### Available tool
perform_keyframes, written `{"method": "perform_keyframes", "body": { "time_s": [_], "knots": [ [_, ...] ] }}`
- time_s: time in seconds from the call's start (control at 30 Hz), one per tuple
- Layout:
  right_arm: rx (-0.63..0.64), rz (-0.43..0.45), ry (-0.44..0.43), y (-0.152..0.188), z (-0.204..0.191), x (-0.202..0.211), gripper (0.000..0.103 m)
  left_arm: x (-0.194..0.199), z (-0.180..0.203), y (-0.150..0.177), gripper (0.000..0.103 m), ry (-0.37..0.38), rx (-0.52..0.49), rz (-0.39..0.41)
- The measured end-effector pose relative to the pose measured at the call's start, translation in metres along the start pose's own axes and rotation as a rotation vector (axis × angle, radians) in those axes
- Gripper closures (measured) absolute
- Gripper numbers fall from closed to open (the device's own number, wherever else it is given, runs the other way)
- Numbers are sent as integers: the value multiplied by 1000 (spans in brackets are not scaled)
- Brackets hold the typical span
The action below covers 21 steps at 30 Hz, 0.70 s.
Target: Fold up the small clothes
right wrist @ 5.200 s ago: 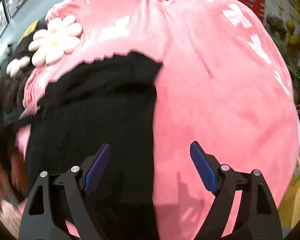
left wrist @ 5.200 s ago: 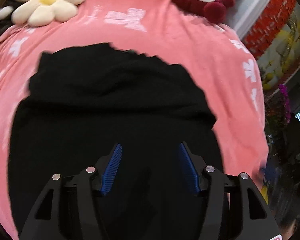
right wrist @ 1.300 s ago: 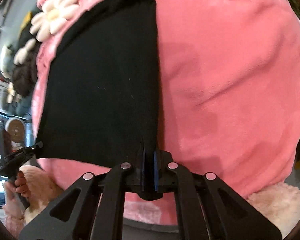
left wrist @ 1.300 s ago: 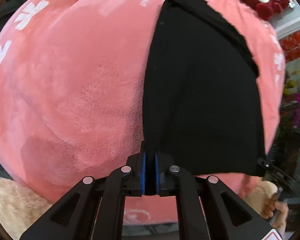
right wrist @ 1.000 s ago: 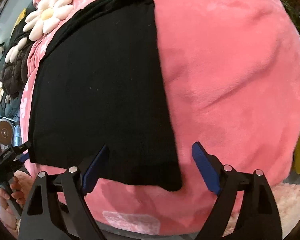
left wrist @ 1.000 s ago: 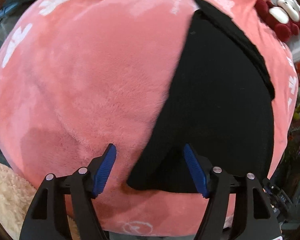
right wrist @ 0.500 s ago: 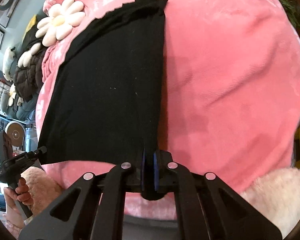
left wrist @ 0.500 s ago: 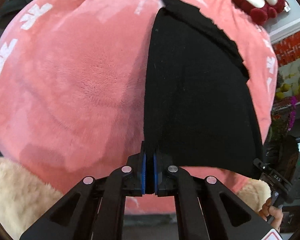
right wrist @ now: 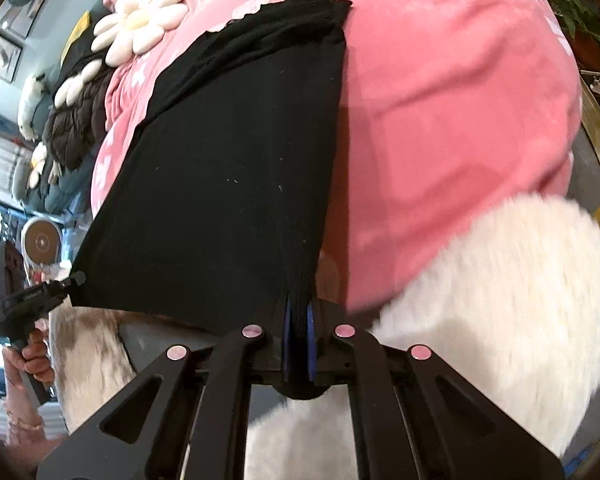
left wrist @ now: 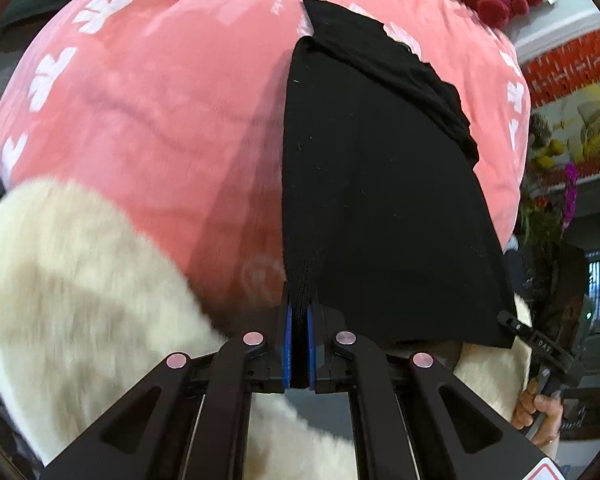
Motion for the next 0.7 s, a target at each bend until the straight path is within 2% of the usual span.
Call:
{"method": "perform_keyframes", "body": {
  "time_s": [0.23,0.37,0.47,0.57,0.7],
  "knots": [
    [10,-16,15,27,-2,14,99,14,10,38,100,-9,-28,-13],
    [-19,31,-11,19,2,30,98,27,14,34,100,20,-16,14],
    [-11,109,-26,-6,-1,50,98,44,21,15,100,40,-30,73],
    [-10,198,-59,-46,-3,68,98,61,43,-23,100,34,-102,160],
    [2,294,-69,-121,-13,70,98,66,67,-81,100,18,-145,245]
  ]
}}
Point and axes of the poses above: each gripper's, at about its wrist camera, not at the fingertips, and x roughly against the way its jaws point, z to its right, y to its underside, the point moved 2 cm from there along -x, roughly the way its jaws point, and after that the axes turned 5 degrees about y, right-handed, at the moved point
